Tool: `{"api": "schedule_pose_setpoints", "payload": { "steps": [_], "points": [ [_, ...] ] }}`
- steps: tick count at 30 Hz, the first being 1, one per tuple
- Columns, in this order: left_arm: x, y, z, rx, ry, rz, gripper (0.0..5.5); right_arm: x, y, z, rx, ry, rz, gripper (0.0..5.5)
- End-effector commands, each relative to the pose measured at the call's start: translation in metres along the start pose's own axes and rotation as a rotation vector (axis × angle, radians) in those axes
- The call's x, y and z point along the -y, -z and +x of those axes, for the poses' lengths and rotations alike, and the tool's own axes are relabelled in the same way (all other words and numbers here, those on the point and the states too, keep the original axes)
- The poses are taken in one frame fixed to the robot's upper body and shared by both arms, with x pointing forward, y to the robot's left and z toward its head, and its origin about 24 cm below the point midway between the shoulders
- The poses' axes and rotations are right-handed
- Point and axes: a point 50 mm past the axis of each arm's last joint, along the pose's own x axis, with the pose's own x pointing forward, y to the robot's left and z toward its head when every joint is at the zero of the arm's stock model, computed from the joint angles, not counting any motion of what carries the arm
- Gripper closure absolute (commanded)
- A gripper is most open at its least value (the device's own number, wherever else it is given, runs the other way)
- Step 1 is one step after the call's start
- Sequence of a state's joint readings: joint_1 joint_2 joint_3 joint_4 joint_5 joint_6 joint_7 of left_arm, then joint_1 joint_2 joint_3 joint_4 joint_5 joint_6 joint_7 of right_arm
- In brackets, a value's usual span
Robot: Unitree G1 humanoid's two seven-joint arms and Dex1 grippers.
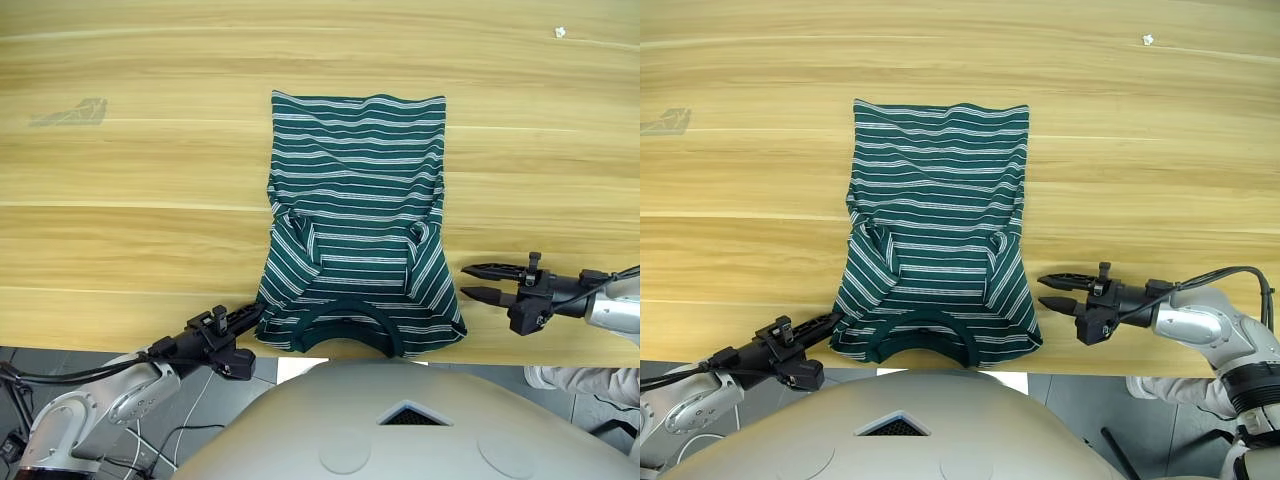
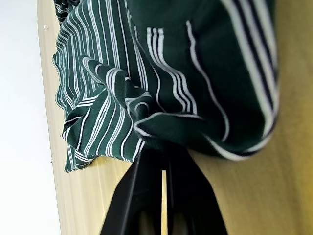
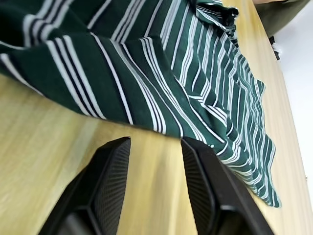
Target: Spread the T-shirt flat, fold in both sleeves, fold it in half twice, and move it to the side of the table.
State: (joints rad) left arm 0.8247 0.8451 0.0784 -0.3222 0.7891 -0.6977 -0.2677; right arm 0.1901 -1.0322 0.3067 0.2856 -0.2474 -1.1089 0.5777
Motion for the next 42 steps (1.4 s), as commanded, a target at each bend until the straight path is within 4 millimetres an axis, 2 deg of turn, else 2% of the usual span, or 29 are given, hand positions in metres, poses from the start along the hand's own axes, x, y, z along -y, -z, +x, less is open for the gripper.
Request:
{"api": "schedule_pose_setpoints", "payload": {
  "steps": [1, 12, 21, 24, 32, 33, 35, 39, 42],
  "points": [
    [0.005, -0.001, -0.002, -0.017, 0.039, -0.009, 5.46, -0.014, -0.001, -0.01, -0.022, -0.14, 0.015, 3.58],
    [-0.002, 0.003, -0.002, -0.033, 0.015, 0.007, 5.46, -0.03, -0.025, 0.008, 0.134, -0.158, 0.053, 3.58],
    [-0.002, 0.002, 0.0, -0.031, 0.012, 0.005, 5.46, -0.023, -0.026, 0.014, 0.145, -0.141, 0.045, 3.58],
    [-0.002, 0.002, 0.0, -0.033, 0.013, 0.003, 5.5, -0.021, -0.024, 0.015, 0.142, -0.137, 0.047, 4.22],
    [-0.003, 0.005, 0.001, -0.04, 0.003, -0.006, 5.5, -0.019, -0.021, 0.019, 0.136, -0.119, 0.084, 5.49],
    [-0.003, 0.006, 0.001, -0.039, 0.002, -0.009, 5.5, -0.02, -0.022, 0.019, 0.135, -0.119, 0.093, 5.49],
    [-0.004, 0.004, 0.0, -0.04, -0.008, -0.043, 5.5, -0.02, -0.022, 0.019, 0.128, -0.127, 0.171, 5.49],
    [-0.015, -0.006, -0.015, -0.03, -0.01, -0.294, 5.5, 0.011, -0.027, 0.011, 0.17, -0.096, 0.533, 5.49],
    [-0.036, 0.002, -0.037, -0.082, -0.046, -0.374, 5.5, 0.035, -0.021, -0.005, 0.168, -0.131, 0.683, 5.49]
  ]
}}
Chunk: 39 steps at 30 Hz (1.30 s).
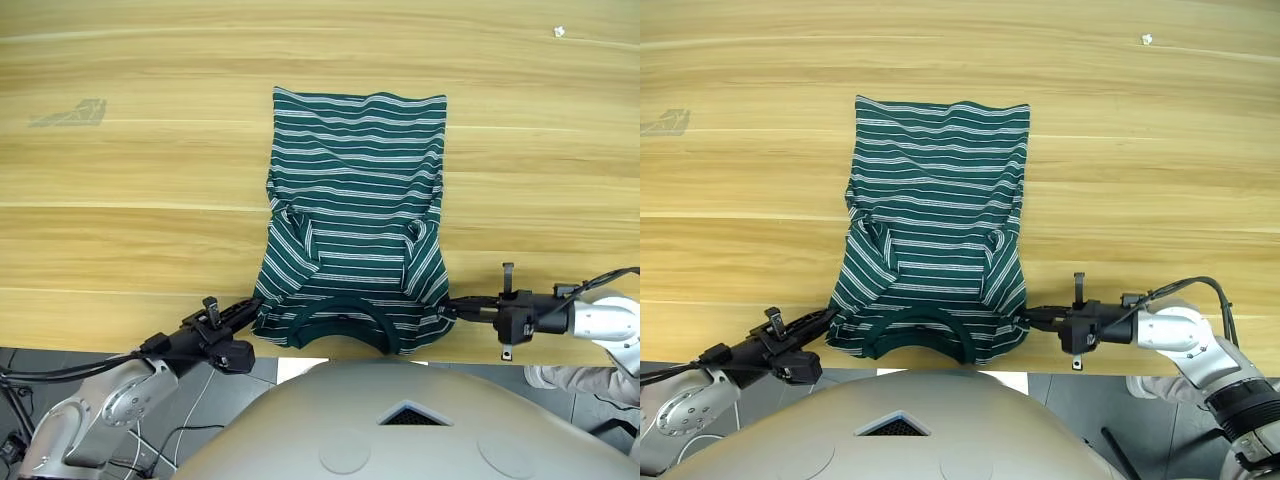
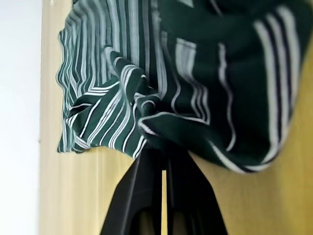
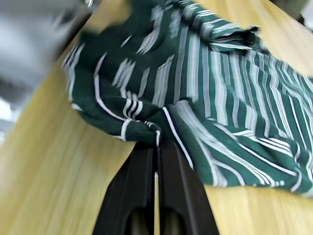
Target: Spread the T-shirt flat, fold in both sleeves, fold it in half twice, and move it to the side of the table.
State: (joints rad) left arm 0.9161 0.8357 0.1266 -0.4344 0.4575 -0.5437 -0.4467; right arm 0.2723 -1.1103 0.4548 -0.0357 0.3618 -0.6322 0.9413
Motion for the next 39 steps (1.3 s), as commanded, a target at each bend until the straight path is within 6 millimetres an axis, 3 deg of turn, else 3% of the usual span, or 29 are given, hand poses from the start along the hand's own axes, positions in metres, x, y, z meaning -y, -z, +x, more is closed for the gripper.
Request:
{"api": "schedule_pose_setpoints", "payload": {
  "steps": [1, 6, 12, 15, 21, 24, 30, 34, 39],
  "points": [
    [-0.033, 0.002, -0.029, -0.067, -0.032, -0.087, 5.5, 0.031, -0.016, -0.027, -0.015, -0.04, 0.2, 5.49],
    [-0.06, -0.016, -0.047, -0.032, -0.03, -0.188, 5.5, 0.045, -0.033, -0.036, 0.07, -0.036, 0.317, 5.49],
    [-0.046, -0.026, -0.066, -0.048, 0.193, -0.393, 5.5, 0.035, -0.038, -0.045, 0.081, -0.095, 0.396, 5.49],
    [-0.044, -0.035, -0.07, -0.031, 0.233, -0.404, 5.5, 0.033, -0.05, -0.05, 0.106, -0.123, 0.401, 5.49],
    [-0.058, -0.053, -0.082, 0.036, 0.189, -0.399, 5.5, 0.03, -0.068, -0.057, 0.163, -0.125, 0.4, 5.49],
    [-0.069, -0.041, -0.077, 0.011, 0.19, -0.361, 5.5, 0.037, -0.066, -0.051, 0.141, -0.117, 0.379, 5.49],
    [-0.093, -0.014, -0.039, -0.014, 0.204, -0.252, 5.5, 0.076, -0.051, -0.043, 0.038, -0.079, 0.255, 5.49],
    [-0.131, 0.014, -0.004, -0.047, 0.051, -0.196, 5.5, 0.128, -0.043, -0.031, 0.013, 0.044, 0.136, 5.49],
    [-0.172, 0.03, 0.033, -0.005, -0.154, -0.226, 5.5, 0.188, -0.043, -0.015, -0.036, 0.212, 0.033, 5.49]
  ]
}}
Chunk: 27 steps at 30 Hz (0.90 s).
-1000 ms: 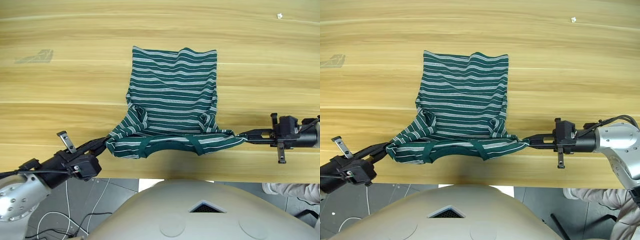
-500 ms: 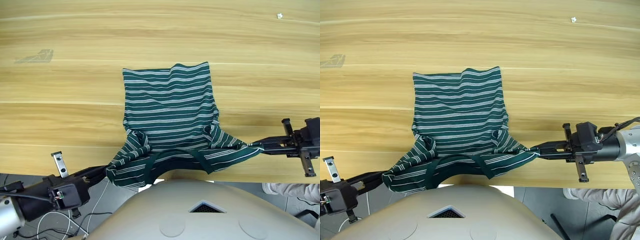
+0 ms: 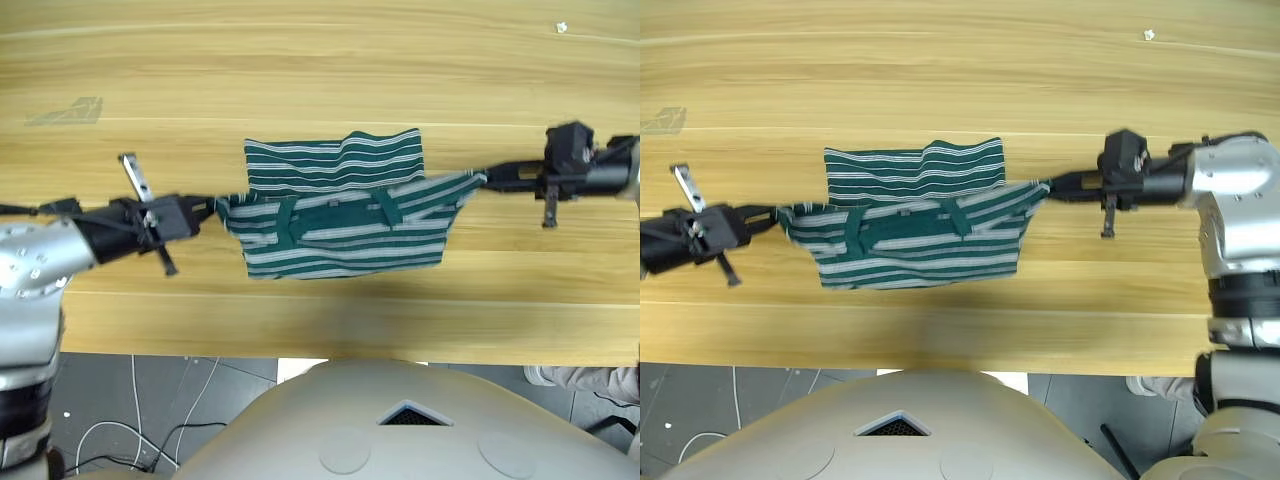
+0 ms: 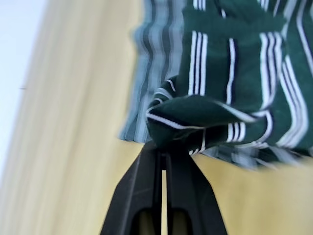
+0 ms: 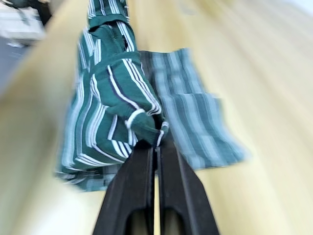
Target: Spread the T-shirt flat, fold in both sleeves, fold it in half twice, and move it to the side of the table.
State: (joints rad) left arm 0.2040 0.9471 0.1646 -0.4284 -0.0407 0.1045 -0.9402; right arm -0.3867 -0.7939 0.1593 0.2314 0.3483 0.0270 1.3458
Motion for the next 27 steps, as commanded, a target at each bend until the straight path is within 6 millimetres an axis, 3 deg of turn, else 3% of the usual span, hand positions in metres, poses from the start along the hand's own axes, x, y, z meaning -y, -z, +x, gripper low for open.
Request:
{"api": "schedule_pose_setpoints", "payload": {
  "steps": [1, 4, 11, 15, 17, 22, 24, 27],
  "points": [
    [-0.03, 0.006, 0.023, 0.023, -0.147, -0.037, 5.5, 0.036, -0.006, 0.015, -0.022, 0.108, -0.068, 5.49],
    [-0.039, 0.006, 0.035, 0.057, -0.193, -0.052, 5.5, 0.045, 0.002, 0.025, -0.054, 0.13, -0.064, 5.49],
    [-0.015, 0.016, 0.047, 0.049, -0.101, -0.085, 5.5, 0.033, 0.021, 0.038, -0.089, 0.049, -0.052, 5.49],
    [-0.018, 0.02, 0.051, 0.041, -0.123, -0.089, 5.5, 0.041, 0.018, 0.042, -0.076, 0.103, -0.072, 5.49],
    [-0.034, 0.023, 0.052, 0.041, -0.226, -0.096, 5.03, 0.051, 0.013, 0.043, -0.058, 0.188, -0.076, 5.5],
    [-0.103, 0.051, 0.059, -0.031, -0.776, -0.342, 4.22, 0.083, 0.013, 0.053, -0.094, 0.568, -0.056, 4.55],
    [-0.109, 0.055, 0.069, -0.02, -0.831, -0.426, 3.87, 0.087, 0.015, 0.06, -0.118, 0.657, -0.036, 4.17],
    [-0.095, 0.056, 0.085, 0.0, -0.782, -0.458, 3.43, 0.082, 0.026, 0.064, -0.16, 0.656, -0.034, 3.66]
  ]
}}
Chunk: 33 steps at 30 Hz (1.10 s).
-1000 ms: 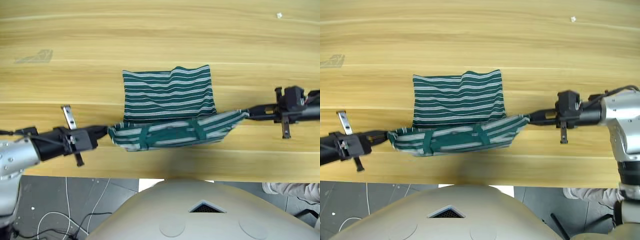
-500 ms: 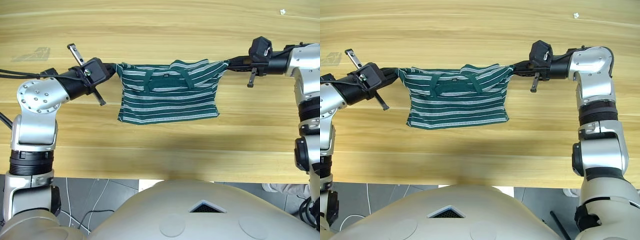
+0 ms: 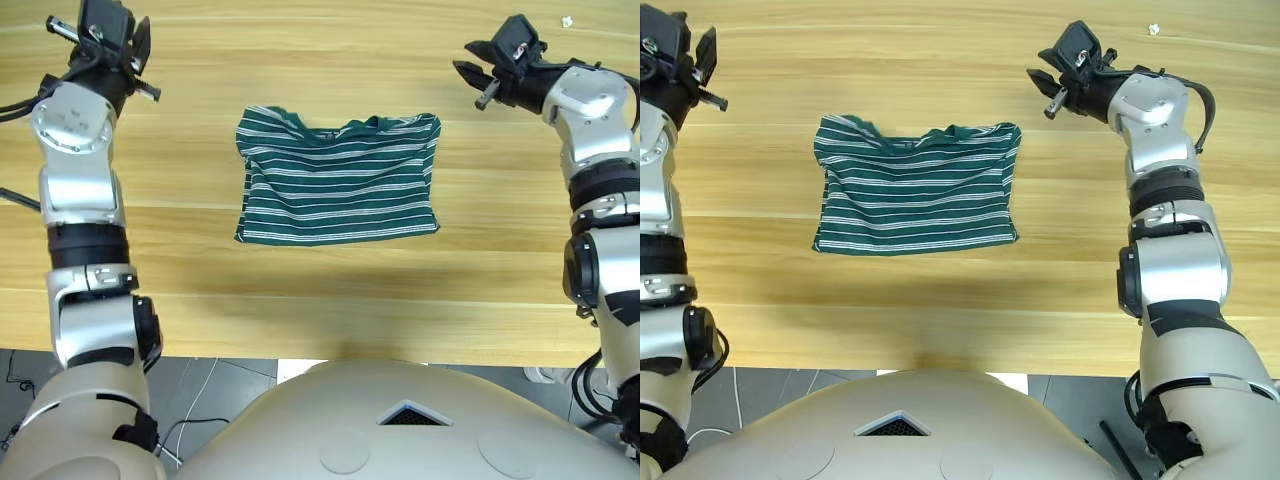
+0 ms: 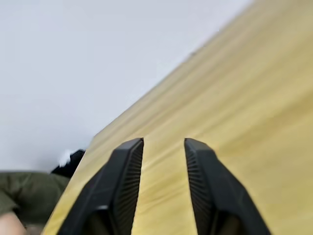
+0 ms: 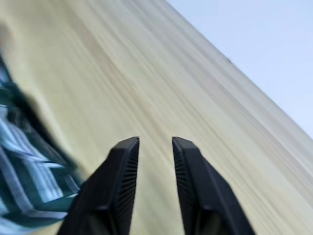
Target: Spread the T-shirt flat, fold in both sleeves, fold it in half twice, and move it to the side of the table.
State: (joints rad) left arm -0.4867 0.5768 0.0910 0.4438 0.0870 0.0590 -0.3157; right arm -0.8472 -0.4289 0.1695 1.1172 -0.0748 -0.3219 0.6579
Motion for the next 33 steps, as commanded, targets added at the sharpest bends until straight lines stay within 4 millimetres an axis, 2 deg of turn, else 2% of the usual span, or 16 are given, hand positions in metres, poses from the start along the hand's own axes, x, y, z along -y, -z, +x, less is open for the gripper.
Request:
{"api": "schedule_pose_setpoints", "payload": {
  "steps": [1, 4, 6, 9, 11, 15, 19, 21, 24, 26, 28, 31, 33],
  "points": [
    [0.024, 0.012, -0.001, -0.012, 0.058, -0.043, 3.29, -0.006, 0.009, 0.001, -0.043, -0.008, -0.03, 3.49],
    [0.03, 0.023, -0.01, -0.02, 0.071, -0.053, 2.78, -0.012, 0.012, 0.0, -0.009, -0.021, -0.023, 2.93],
    [0.031, 0.028, -0.017, -0.017, 0.061, -0.058, 2.39, -0.02, 0.005, 0.001, 0.078, -0.06, -0.042, 2.66],
    [0.031, 0.027, -0.025, 0.016, 0.015, -0.056, 2.03, -0.029, -0.01, 0.001, 0.22, -0.11, -0.09, 2.66],
    [0.03, 0.023, -0.031, 0.048, -0.017, -0.055, 1.98, -0.037, -0.013, 0.002, 0.233, -0.158, -0.147, 2.66],
    [0.039, 0.005, -0.037, 0.123, -0.024, -0.029, 1.98, -0.068, -0.008, 0.012, 0.135, -0.343, -0.465, 2.66],
    [0.047, -0.01, -0.039, 0.17, 0.032, -0.01, 1.98, -0.088, -0.001, 0.031, -0.025, -0.452, -0.717, 2.66],
    [0.053, -0.011, -0.038, 0.167, 0.052, -0.007, 1.98, -0.093, 0.006, 0.038, -0.118, -0.462, -0.818, 2.66],
    [0.057, -0.012, -0.04, 0.171, 0.073, -0.011, 1.98, -0.099, 0.006, 0.047, -0.156, -0.436, -0.909, 2.66],
    [0.059, -0.012, -0.04, 0.166, 0.079, -0.008, 1.98, -0.096, 0.012, 0.046, -0.201, -0.412, -0.95, 2.66],
    [0.06, -0.011, -0.041, 0.166, 0.083, -0.006, 1.98, -0.081, 0.022, 0.039, -0.276, -0.367, -0.993, 2.66],
    [0.059, -0.01, -0.045, 0.165, 0.073, -0.004, 1.98, -0.053, 0.045, 0.016, -0.409, -0.327, -1.023, 2.66],
    [0.061, -0.008, -0.049, 0.161, 0.07, -0.002, 1.98, -0.045, 0.061, -0.002, -0.472, -0.355, -0.919, 2.66]
  ]
}}
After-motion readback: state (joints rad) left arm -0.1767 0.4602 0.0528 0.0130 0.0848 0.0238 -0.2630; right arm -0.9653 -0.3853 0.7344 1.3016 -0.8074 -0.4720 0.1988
